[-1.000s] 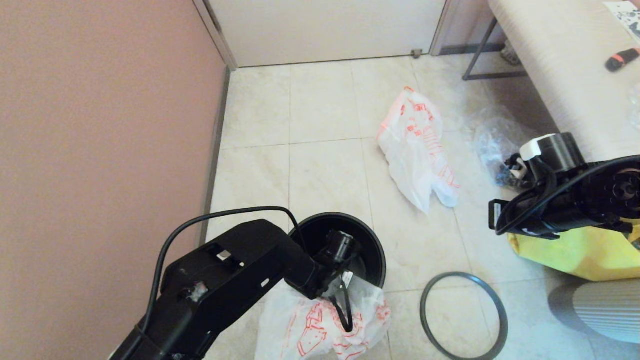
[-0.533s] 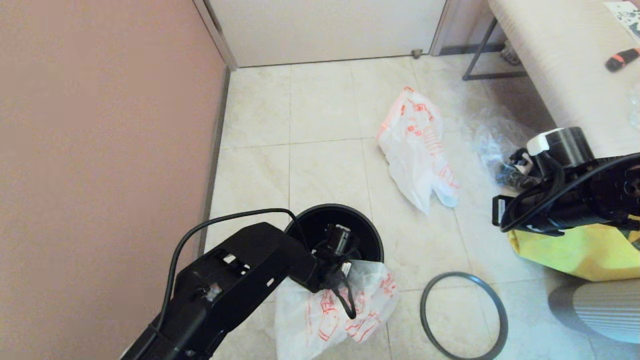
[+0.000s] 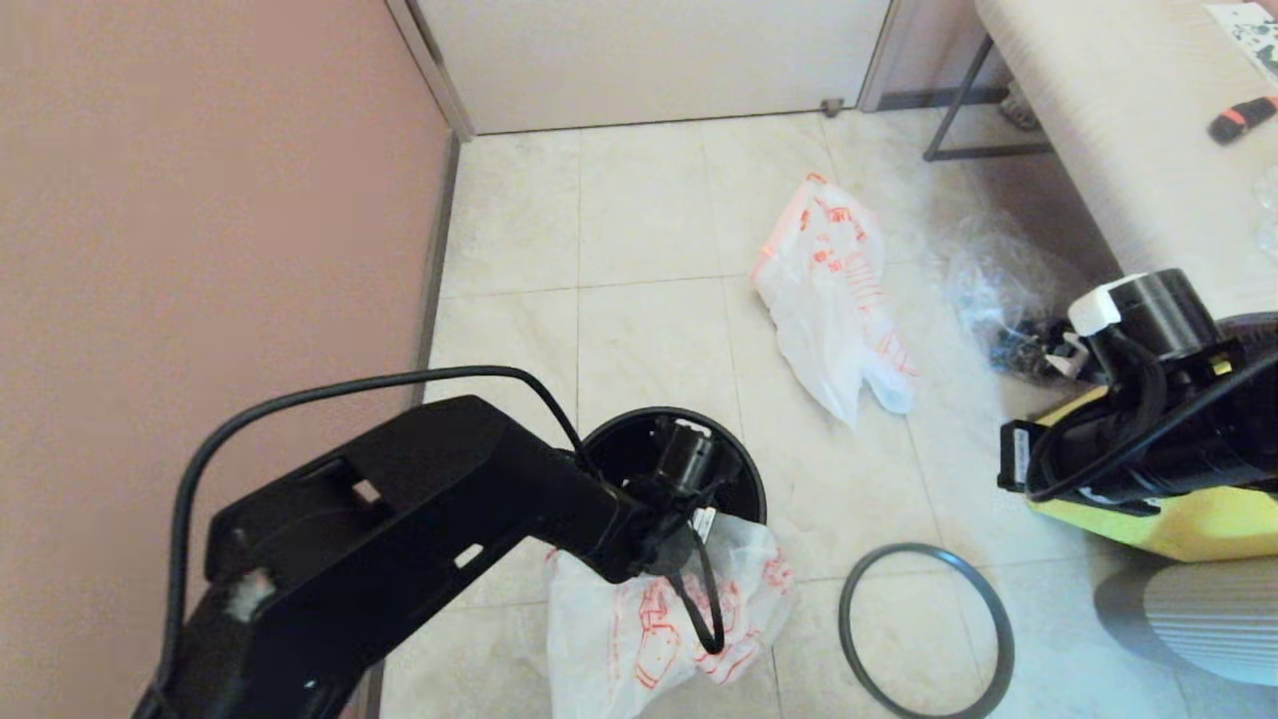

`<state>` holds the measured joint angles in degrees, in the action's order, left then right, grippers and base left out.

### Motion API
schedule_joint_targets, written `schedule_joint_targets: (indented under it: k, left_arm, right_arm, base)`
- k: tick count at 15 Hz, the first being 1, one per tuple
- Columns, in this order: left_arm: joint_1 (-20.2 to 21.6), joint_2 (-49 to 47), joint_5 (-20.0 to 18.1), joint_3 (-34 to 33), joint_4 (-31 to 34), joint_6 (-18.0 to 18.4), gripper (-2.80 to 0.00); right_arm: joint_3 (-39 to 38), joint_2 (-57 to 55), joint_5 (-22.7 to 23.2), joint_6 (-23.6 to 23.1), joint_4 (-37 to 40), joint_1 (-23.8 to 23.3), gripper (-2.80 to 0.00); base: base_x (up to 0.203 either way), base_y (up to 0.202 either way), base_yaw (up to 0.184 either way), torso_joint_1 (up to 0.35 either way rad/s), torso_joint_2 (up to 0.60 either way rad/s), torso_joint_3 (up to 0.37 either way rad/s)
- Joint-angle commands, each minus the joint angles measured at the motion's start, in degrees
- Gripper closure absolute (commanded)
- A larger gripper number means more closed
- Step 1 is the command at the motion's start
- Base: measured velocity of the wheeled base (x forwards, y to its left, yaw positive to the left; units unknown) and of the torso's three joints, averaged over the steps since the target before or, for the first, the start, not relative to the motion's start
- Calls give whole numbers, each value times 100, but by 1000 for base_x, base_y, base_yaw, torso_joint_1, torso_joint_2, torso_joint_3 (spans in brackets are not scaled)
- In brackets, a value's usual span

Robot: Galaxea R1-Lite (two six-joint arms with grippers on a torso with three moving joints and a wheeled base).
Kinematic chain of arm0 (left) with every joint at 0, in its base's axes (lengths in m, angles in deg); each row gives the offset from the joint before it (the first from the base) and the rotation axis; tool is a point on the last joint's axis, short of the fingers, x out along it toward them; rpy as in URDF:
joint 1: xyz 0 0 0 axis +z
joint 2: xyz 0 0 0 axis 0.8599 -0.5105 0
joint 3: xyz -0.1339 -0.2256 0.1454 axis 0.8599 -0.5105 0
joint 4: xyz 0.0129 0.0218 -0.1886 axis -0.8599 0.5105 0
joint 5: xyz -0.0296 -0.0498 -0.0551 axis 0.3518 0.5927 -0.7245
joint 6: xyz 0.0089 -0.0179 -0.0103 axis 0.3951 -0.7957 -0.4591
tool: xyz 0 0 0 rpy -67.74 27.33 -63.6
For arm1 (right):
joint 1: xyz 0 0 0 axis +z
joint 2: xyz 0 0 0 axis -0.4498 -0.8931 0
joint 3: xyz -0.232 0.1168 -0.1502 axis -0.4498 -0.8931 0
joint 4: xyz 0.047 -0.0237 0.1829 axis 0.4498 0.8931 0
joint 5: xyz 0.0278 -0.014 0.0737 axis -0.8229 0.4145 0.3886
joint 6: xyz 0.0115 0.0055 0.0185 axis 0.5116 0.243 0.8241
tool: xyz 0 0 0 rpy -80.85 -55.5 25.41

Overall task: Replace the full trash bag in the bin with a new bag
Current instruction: Put the new garbage bag on the trash can

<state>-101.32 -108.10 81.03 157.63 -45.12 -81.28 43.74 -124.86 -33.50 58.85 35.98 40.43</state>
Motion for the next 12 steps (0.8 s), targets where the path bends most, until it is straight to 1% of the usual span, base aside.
schedule_joint_targets:
  k: [1, 2, 3, 4, 6, 8, 10, 12]
  left_arm:
    - [-94, 923, 40, -511, -2, -28, 0]
    - [-167, 1288, 60, -980, 20, -82, 0]
    - [-258, 1622, 101, -1492, 82, -178, 0]
    - [-351, 1918, 174, -2001, 192, -357, 0]
    - [-492, 2428, 274, -2872, 437, -834, 0]
    - [-555, 2732, 304, -3740, 625, -1318, 0]
    - [-505, 2624, 240, -4256, 576, -1782, 0]
    - [-504, 2608, 286, -4685, 203, -1896, 0]
  right_arm:
    - [-348, 322, -11, 39, 38, 95, 0]
    - [-558, 444, -72, 93, 46, 157, 0]
    - [-692, 524, -248, 132, 50, 196, 0]
    - [-732, 567, -370, 143, 49, 203, 0]
    - [-734, 622, -438, 144, 59, 230, 0]
    - [-708, 618, -694, 144, 61, 349, 0]
    - [-714, 614, -756, 154, 67, 483, 0]
    - [-749, 614, -791, 405, 102, 589, 0]
  base:
    - [0, 0, 0, 0, 0, 0]
    - [0, 0, 0, 0, 0, 0]
    - [0, 0, 0, 0, 0, 0]
    - [0, 0, 0, 0, 0, 0]
    - [0, 0, 0, 0, 0, 0]
    - [0, 0, 0, 0, 0, 0]
    - [0, 0, 0, 0, 0, 0]
    - [0, 0, 0, 0, 0, 0]
